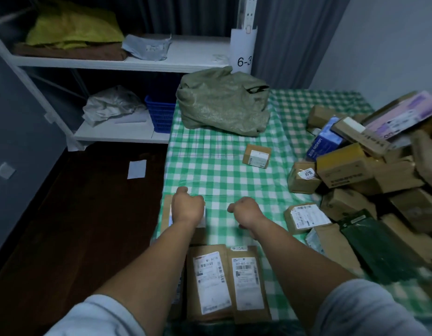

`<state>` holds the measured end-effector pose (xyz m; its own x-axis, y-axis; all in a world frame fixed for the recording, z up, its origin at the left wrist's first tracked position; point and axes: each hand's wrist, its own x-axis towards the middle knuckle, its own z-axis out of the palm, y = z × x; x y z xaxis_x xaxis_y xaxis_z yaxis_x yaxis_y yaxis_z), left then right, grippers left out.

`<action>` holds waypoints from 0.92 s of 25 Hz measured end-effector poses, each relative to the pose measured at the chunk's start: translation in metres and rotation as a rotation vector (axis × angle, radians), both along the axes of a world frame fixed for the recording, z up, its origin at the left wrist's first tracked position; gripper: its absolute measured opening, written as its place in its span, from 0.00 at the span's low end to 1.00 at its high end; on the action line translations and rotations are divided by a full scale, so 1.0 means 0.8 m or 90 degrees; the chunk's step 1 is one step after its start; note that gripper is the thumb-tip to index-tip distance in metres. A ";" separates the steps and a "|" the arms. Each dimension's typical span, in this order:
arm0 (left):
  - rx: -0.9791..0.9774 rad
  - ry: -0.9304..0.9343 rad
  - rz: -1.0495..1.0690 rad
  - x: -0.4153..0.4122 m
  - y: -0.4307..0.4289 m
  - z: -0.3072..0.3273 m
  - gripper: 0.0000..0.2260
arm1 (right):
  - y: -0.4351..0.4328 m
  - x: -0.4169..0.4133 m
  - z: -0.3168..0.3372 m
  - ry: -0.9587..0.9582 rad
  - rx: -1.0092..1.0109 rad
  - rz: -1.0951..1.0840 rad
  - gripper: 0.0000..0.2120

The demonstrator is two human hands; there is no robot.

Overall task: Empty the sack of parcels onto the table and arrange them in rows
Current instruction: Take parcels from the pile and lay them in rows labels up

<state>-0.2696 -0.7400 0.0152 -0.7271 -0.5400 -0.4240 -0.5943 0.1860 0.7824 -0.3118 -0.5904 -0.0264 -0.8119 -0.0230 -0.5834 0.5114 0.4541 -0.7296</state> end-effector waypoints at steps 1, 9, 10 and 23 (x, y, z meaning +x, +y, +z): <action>0.008 0.010 -0.015 -0.005 0.012 0.003 0.27 | 0.012 0.000 0.004 0.009 0.006 -0.007 0.08; 0.072 0.002 -0.114 -0.028 0.142 0.003 0.29 | 0.139 -0.007 -0.002 0.016 0.107 -0.075 0.08; 0.081 -0.008 -0.114 -0.031 0.155 -0.002 0.29 | 0.154 -0.010 -0.006 0.009 0.142 -0.069 0.11; 0.097 -0.127 -0.102 -0.037 0.334 -0.062 0.26 | 0.325 -0.010 -0.060 -0.028 0.464 0.135 0.34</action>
<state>-0.2996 -0.4724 -0.0346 -0.6919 -0.3440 -0.6348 -0.7119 0.1786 0.6792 -0.3198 -0.3301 -0.0744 -0.8084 0.2275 -0.5429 0.3811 0.9052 -0.1882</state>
